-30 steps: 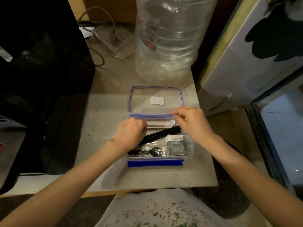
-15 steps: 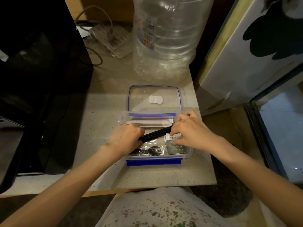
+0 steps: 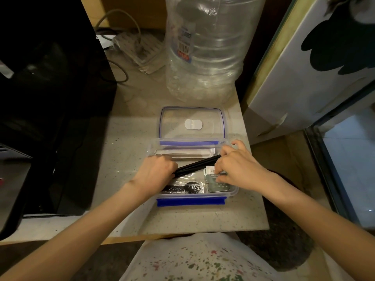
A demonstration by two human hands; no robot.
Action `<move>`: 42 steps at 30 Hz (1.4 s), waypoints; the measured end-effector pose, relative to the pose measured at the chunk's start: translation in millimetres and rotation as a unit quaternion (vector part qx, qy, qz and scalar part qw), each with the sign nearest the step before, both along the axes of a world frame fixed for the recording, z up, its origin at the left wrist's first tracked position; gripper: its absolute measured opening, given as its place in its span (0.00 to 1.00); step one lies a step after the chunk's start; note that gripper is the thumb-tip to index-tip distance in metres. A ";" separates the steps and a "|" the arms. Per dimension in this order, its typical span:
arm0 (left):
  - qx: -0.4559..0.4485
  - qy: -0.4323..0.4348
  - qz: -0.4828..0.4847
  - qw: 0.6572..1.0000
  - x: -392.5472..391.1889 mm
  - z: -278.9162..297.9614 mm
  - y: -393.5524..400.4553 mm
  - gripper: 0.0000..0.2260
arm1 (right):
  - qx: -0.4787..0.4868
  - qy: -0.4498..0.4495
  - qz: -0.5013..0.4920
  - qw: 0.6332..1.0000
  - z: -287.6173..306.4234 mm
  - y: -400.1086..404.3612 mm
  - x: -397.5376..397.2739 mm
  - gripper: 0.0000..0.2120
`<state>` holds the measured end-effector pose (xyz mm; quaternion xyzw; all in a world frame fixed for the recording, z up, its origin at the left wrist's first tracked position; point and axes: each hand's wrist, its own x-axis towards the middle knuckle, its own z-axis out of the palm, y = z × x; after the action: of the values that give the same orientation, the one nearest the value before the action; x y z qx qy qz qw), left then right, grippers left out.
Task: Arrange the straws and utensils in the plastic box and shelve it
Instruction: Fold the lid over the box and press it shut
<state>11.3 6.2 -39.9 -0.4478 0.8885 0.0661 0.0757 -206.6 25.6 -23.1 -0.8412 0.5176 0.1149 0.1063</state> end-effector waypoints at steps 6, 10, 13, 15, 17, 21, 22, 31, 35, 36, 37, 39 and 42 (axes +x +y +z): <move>0.013 0.003 -0.002 1.000 0.3 -0.3 -0.2 0.10 | -0.007 -0.041 -0.009 0.999 0.0 -3.5 -4.4 0.11; 0.000 0.140 -0.027 0.990 10.1 12.9 -7.5 0.07 | -0.034 -0.143 -0.043 0.988 15.5 -18.2 -11.8 0.10; 0.026 0.246 0.031 0.968 16.5 30.2 -28.7 0.04 | -0.056 -0.228 -0.114 0.965 26.6 -33.8 -13.7 0.09; 0.057 0.299 0.112 0.946 15.6 38.3 -48.4 0.05 | -0.073 -0.268 -0.178 0.944 25.7 -47.7 -14.5 0.09; 0.090 0.328 0.190 0.921 13.2 37.6 -70.6 0.06 | -0.059 -0.280 -0.239 0.928 21.4 -63.9 -15.6 0.09; 0.100 0.301 0.310 0.896 7.6 12.6 -108.8 0.09 | -0.001 -0.240 -0.323 0.916 6.1 -94.9 -19.3 0.12; 0.099 0.286 0.336 0.892 5.4 6.3 -114.7 0.09 | 0.005 -0.219 -0.338 0.915 1.3 -100.6 -20.7 0.12; 0.101 0.248 0.415 0.870 6.0 -17.8 -122.6 0.08 | 0.028 -0.158 -0.430 0.889 -36.5 -120.7 -30.7 0.08; 0.086 0.250 0.413 0.872 5.5 -17.4 -121.0 0.06 | 0.023 -0.165 -0.435 0.885 -40.4 -123.2 -28.5 0.06; 0.080 0.251 0.414 0.871 6.7 -16.3 -120.9 0.06 | 0.020 -0.166 -0.435 0.885 -38.9 -123.0 -28.0 0.06; 0.075 0.253 0.417 0.870 7.3 -14.5 -120.6 0.06 | 0.015 -0.169 -0.434 0.885 -37.2 -122.3 -27.8 0.07; 0.052 0.252 0.432 0.864 7.9 -9.4 -119.2 0.07 | -0.008 -0.182 -0.421 0.888 -31.0 -119.6 -26.5 0.08; -0.004 0.239 0.445 0.863 4.5 1.6 -114.2 0.09 | -0.086 -0.195 -0.386 0.898 -17.2 -112.6 -22.8 0.08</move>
<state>15.8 -108.0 -38.4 -0.7663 0.5861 0.1939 -0.1779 -229.3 -87.0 -40.3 -0.5871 0.7783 -0.1462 0.1681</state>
